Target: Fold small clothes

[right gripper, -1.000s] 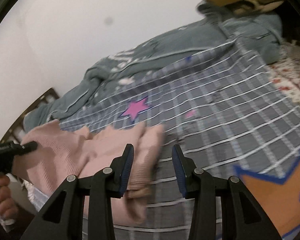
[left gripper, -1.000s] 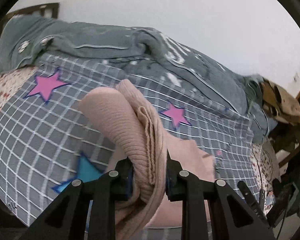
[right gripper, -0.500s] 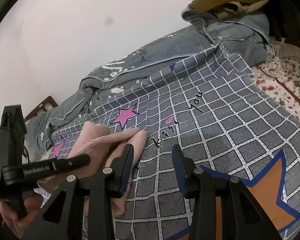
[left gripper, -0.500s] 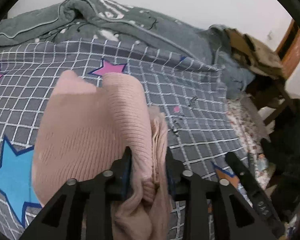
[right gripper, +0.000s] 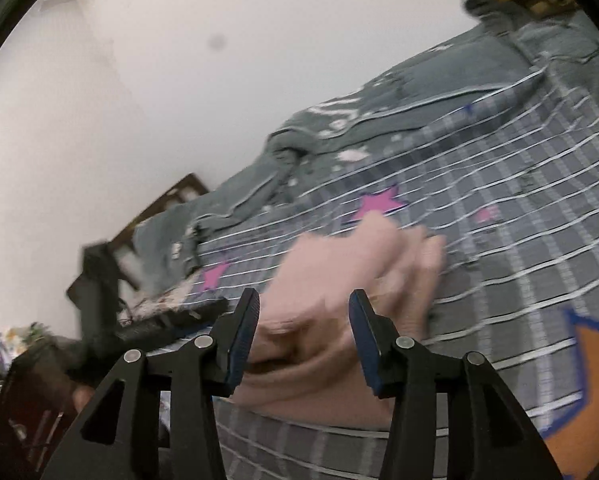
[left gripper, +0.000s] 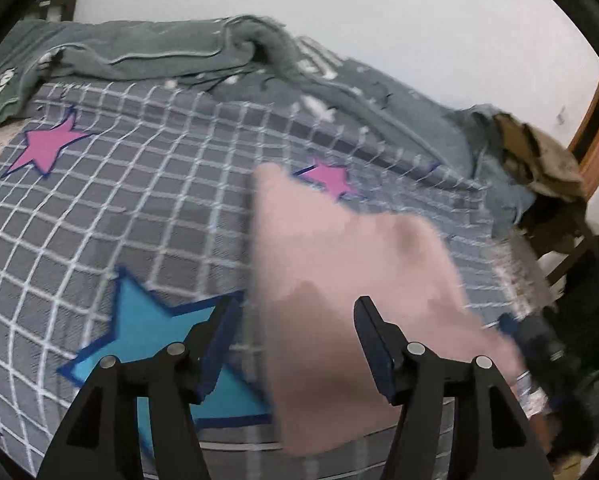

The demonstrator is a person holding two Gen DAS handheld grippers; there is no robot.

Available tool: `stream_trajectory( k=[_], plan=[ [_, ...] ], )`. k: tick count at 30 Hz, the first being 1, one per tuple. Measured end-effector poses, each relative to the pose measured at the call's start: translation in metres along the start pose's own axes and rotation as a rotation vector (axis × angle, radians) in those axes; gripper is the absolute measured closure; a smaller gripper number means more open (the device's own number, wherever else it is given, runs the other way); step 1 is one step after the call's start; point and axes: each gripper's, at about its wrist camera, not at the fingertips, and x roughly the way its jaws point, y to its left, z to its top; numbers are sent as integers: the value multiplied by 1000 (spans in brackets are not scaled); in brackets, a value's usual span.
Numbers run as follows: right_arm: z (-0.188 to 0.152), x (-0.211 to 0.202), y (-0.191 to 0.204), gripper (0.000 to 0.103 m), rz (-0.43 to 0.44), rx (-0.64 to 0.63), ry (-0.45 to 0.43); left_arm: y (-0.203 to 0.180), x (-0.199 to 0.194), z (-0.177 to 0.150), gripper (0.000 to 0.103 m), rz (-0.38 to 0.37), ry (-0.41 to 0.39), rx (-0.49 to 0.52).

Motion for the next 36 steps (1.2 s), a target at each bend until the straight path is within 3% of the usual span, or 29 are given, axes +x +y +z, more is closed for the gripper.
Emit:
stream_trajectory(
  k=[3, 6, 7, 9, 14, 17, 21, 24, 28, 29, 30, 31, 32, 33, 34, 36],
  plan=[
    [-9, 13, 20, 57, 17, -52, 27, 17, 4, -7, 44, -9, 20, -17],
    [-20, 30, 35, 58, -48, -146, 86, 28, 5, -12, 44, -52, 21, -41],
    [-24, 35, 37, 61, -85, -176, 104, 30, 5, -14, 44, -77, 22, -41],
    [-27, 38, 32, 86, -120, -193, 117, 30, 3, -19, 44, -121, 26, -28],
    [-23, 27, 3, 89, -143, -147, 96, 22, -1, -45, 38, -183, 39, 53],
    [-27, 20, 2, 86, -150, -163, 109, 7, 0, -63, 38, -187, 65, 129],
    [-29, -4, 16, 71, -126, -228, 56, -12, -1, -79, 38, -149, 75, 231],
    [-31, -22, 29, 54, -60, -277, 24, -26, 2, -83, 38, -63, 57, 293],
    [-39, -11, 42, 52, -85, -351, 57, -39, 8, -83, 38, 39, 37, 351],
    [-42, -4, 42, 53, -111, -357, 71, -41, 9, -83, 40, 44, 36, 363],
    [-45, 4, 41, 63, -136, -362, 79, -42, 8, -82, 44, 46, 30, 368],
    [-47, 13, 39, 71, -160, -363, 81, -43, 7, -80, 59, 29, 28, 366],
    [-48, 19, 36, 87, -169, -358, 89, -43, 5, -79, 68, 27, 22, 360],
    [-50, 24, 34, 94, -158, -346, 96, -41, 2, -76, 74, 35, 3, 350],
    [-50, 25, 31, 95, -145, -335, 91, -37, -2, -74, 82, 27, -19, 334],
    [-48, 15, 33, 97, -146, -346, 44, -27, -10, -70, 86, 22, -55, 310]
  ],
)
